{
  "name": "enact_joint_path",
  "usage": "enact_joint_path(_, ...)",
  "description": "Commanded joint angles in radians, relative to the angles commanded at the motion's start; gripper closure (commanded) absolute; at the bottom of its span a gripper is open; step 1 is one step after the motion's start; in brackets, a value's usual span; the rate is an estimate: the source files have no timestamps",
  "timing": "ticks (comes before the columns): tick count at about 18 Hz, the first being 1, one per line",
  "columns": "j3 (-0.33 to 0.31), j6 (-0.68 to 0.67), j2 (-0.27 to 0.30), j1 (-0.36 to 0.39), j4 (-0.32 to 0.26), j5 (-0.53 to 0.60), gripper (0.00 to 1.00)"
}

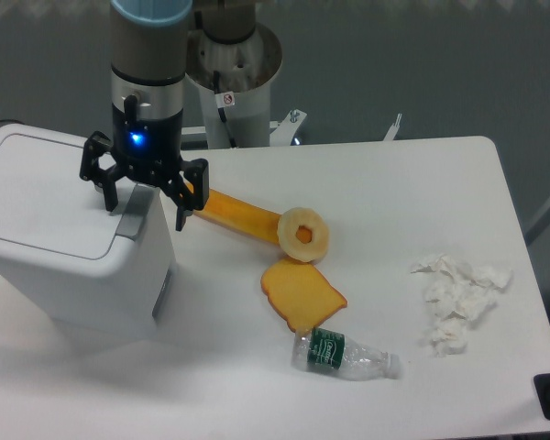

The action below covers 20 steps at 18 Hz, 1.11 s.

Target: Close the trash can

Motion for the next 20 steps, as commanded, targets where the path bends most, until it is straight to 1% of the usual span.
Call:
enact_joint_path(4,0.054,-0.009,0.011,0.002,-0.005,-0.005,0.00)
enact_joint_path(7,0.066,-0.026,0.014,0.012,-0.005,-0.002,0.00)
enact_joint_path(10,0.066,-0.009,0.011,0.113,-0.006,0.003,0.00)
enact_joint_path(12,0.064,0.036,-0.004,0.188,-0.005,0.003,0.00)
enact_joint_path(14,0.066,0.110,-0.043,0.256,-0.002,0.003,0.00)
enact_joint_path(16,0.071,0.159,-0.072,0.329,-0.002,0.003,0.00)
enact_joint_path(17,0.071,0.179,-0.090,0.354,0.000,0.003,0.00)
enact_joint_path(20,0.071,0.279,-0.165,0.443,0.006,0.006,0.00)
